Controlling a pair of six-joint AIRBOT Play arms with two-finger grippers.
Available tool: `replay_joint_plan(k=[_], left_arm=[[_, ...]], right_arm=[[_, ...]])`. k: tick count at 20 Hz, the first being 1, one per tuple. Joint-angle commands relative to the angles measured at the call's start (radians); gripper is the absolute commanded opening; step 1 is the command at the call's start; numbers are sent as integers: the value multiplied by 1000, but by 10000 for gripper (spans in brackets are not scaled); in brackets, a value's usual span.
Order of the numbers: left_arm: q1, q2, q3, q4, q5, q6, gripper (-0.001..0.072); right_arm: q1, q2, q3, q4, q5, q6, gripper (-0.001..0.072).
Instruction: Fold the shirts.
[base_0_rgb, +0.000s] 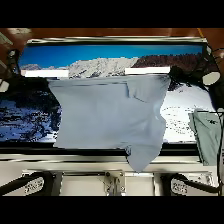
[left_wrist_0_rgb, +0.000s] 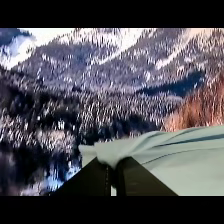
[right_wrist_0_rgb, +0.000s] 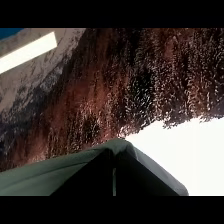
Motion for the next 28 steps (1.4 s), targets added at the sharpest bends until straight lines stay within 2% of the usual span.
replay_joint_plan(k=[1, 4, 7, 11, 13, 16, 17, 20, 21, 24, 28], left_arm=[[-60, -141, 20, -35, 280, -9, 37], [-56, -220, 20, -56, 284, -99, 37], [-51, -283, 21, -56, 229, -101, 37], [-26, -342, 21, -56, 71, -101, 37], [-1, -339, 27, -55, 12, -100, 36], [56, -339, 84, -20, -173, -100, 36], [72, -339, 100, 0, -243, -99, 36], [103, -340, 117, 33, -424, -93, 37], [103, -340, 117, 32, -460, -84, 37], [79, -340, 116, 36, -526, -72, 37], [73, -351, 116, 37, -508, -126, 37]], right_arm=[[0, -124, -7, 70, -161, -61, 60], [0, -203, -7, 70, -166, -71, 60], [-1, -247, -7, 69, -166, -72, 60], [-1, -258, -7, 77, -147, -70, 60], [-1, -255, -5, 85, -74, -64, 60], [-2, -234, -4, 58, 146, -55, 60], [-2, -226, -4, 3, 231, -49, 59], [-2, -225, -4, -227, 435, 92, 59], [-1, -225, -4, -264, 464, 105, 59], [0, -225, -4, -247, 476, 123, 59], [0, -225, -5, -203, 478, 164, 60]])
